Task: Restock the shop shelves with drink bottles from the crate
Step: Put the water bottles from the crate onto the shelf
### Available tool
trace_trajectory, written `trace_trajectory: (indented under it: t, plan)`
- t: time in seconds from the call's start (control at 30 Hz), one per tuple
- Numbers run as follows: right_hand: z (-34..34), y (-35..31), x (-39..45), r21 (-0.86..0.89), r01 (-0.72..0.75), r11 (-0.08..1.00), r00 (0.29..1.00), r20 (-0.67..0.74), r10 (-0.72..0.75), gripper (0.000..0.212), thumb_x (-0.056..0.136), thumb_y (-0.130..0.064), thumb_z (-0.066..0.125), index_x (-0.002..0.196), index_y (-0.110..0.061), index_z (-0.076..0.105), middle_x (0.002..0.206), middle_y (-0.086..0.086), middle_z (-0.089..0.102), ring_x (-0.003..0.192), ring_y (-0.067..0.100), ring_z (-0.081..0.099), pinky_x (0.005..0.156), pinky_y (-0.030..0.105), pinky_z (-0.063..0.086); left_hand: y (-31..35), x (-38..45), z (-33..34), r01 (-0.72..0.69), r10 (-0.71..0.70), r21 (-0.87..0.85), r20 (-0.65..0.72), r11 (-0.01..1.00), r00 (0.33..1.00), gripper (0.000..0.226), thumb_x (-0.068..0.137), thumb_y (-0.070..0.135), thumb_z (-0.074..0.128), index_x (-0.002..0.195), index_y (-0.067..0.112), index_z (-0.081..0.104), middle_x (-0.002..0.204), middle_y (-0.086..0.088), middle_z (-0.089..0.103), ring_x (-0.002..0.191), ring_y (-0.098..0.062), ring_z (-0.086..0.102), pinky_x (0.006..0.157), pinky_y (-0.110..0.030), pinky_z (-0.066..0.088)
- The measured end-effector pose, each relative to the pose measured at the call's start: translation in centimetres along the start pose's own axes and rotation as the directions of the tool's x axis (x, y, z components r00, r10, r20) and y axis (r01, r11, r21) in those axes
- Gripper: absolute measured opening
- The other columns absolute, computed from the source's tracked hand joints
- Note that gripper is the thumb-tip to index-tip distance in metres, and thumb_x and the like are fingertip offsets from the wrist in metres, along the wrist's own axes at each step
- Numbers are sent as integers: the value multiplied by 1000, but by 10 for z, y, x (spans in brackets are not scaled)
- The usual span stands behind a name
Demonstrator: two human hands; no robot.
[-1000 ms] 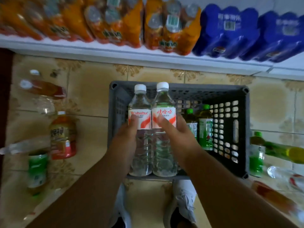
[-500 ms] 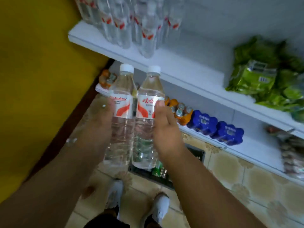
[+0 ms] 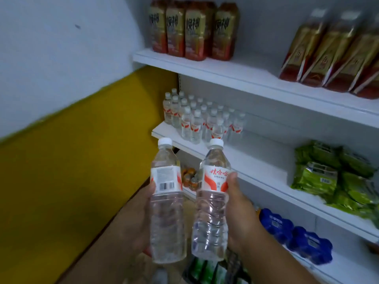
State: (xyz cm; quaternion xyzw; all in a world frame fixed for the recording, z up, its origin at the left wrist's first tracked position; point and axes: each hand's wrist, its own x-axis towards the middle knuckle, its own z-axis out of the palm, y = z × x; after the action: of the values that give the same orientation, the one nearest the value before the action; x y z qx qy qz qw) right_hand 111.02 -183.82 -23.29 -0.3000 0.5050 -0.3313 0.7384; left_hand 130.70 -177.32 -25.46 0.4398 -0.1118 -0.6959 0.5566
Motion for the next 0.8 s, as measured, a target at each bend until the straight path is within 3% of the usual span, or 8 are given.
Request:
trace_trajectory:
  t: [0.07, 0.1, 0.23, 0.33, 0.43, 0.53, 0.67, 0.8]
  plan:
    - [9, -1, 2, -22, 20, 1000, 1000, -10, -21, 74, 76, -76, 44, 98, -12, 74, 79, 15, 77, 65, 28, 76, 49, 34, 59, 9, -1, -2, 29, -25, -102, 44, 994, 999, 73, 78, 41, 75, 137, 1, 59, 117, -27, 61, 107, -42, 56, 109, -58, 34]
    - [16, 0, 4, -51, 43, 998, 999, -26, -44, 69, 83, -73, 43, 96, -13, 74, 76, 14, 76, 62, 26, 75, 49, 33, 58, 15, 0, -3, 29, -25, -66, 64, 997, 998, 75, 74, 41, 78, 134, 0, 60, 120, -28, 58, 111, -43, 55, 110, -58, 33]
    - [53, 6, 17, -242, 117, 963, 992, -7, -122, 64, 92, -73, 34, 105, -25, 74, 92, 2, 79, 86, 20, 76, 89, 46, 58, 35, 19, -14, 65, -78, 59, 272, 996, 959, 89, 81, 64, 74, 145, 7, 51, 148, -29, 48, 138, -51, 44, 116, -69, 27]
    - [80, -2, 38, -265, 123, 956, 989, -50, -141, 70, 77, -79, 35, 109, -29, 72, 97, -1, 78, 91, 18, 76, 89, 42, 58, 61, 39, -37, 88, -85, 9, 365, 996, 927, 84, 93, 52, 66, 153, 2, 35, 156, -35, 32, 144, -56, 30, 116, -70, 25]
    - [110, -15, 67, -298, 126, 946, 989, -36, -143, 63, 81, -76, 34, 105, -32, 70, 87, -9, 78, 76, 7, 75, 61, 24, 57, 99, 66, -62, 34, -66, 117, 276, 992, 959, 75, 89, 47, 74, 147, 7, 48, 147, -29, 50, 134, -50, 49, 106, -64, 42]
    - [158, -25, 99, -303, 156, 940, 986, -17, -169, 58, 77, -76, 39, 106, -36, 69, 91, -13, 78, 81, 6, 75, 70, 29, 57, 145, 102, -93, 83, -100, 221, 70, 972, 992, 90, 64, 50, 89, 137, 8, 58, 137, -35, 55, 122, -50, 58, 107, -73, 37]
    - [209, -36, 134, -273, 175, 946, 984, 40, -171, 52, 74, -70, 52, 114, -38, 63, 102, -13, 77, 90, 7, 75, 72, 25, 59, 191, 129, -116, 117, -116, 148, -19, 982, 993, 62, 82, 47, 73, 130, 7, 66, 132, -32, 62, 122, -51, 60, 110, -71, 36]
    - [231, -39, 164, -280, 224, 933, 973, 8, -231, 40, 70, -75, 51, 101, -53, 65, 96, -27, 74, 87, -5, 71, 67, 14, 54, 227, 148, -122, 39, -11, 358, -80, 933, 997, 52, 75, 46, 72, 114, 12, 74, 113, -25, 73, 102, -45, 71, 92, -62, 55]
